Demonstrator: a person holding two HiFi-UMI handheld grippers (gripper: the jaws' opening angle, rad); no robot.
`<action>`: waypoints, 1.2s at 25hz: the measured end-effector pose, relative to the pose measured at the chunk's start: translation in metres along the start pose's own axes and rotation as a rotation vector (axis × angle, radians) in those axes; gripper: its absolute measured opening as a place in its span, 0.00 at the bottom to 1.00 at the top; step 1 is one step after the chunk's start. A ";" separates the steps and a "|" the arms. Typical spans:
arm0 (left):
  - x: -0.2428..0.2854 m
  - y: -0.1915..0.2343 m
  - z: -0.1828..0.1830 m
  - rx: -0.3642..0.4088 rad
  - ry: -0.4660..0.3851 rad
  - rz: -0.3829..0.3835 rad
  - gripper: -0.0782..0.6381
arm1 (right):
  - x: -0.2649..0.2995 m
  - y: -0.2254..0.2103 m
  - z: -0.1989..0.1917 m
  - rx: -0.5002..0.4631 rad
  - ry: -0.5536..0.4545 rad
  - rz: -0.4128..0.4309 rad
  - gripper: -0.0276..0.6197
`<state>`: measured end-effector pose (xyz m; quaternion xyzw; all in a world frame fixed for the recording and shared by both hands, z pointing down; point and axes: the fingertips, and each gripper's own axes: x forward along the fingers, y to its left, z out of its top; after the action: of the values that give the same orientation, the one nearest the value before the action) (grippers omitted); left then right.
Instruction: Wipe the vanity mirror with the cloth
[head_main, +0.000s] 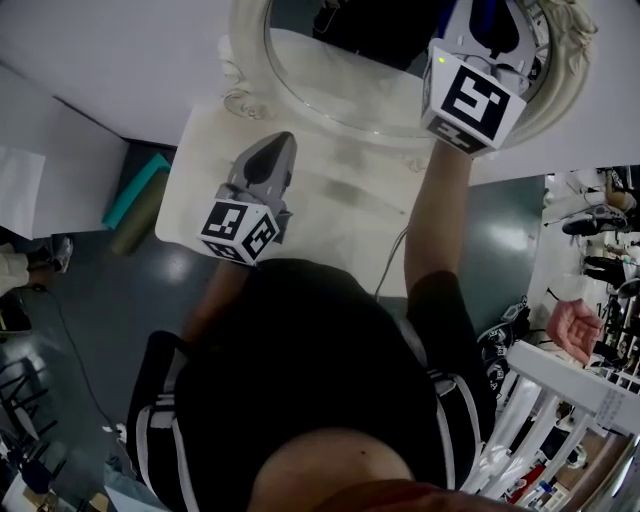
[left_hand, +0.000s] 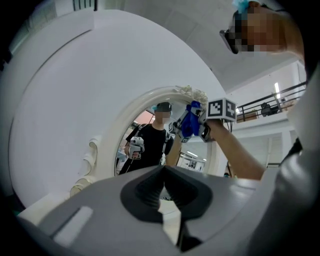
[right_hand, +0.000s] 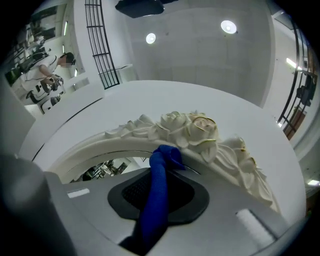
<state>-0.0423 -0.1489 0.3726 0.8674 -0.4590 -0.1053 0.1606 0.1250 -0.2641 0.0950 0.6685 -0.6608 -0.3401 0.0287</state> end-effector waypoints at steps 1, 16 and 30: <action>-0.002 0.003 0.001 -0.001 -0.002 0.006 0.12 | 0.003 0.007 0.004 -0.016 -0.004 0.008 0.14; -0.032 0.037 0.003 -0.024 -0.021 0.096 0.12 | 0.021 0.123 0.017 -0.278 -0.026 0.194 0.14; -0.046 0.059 0.000 -0.039 -0.015 0.159 0.12 | -0.001 0.244 -0.039 -0.548 -0.056 0.394 0.14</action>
<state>-0.1131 -0.1423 0.3966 0.8242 -0.5255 -0.1075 0.1817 -0.0665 -0.3098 0.2439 0.4856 -0.6619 -0.5113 0.2543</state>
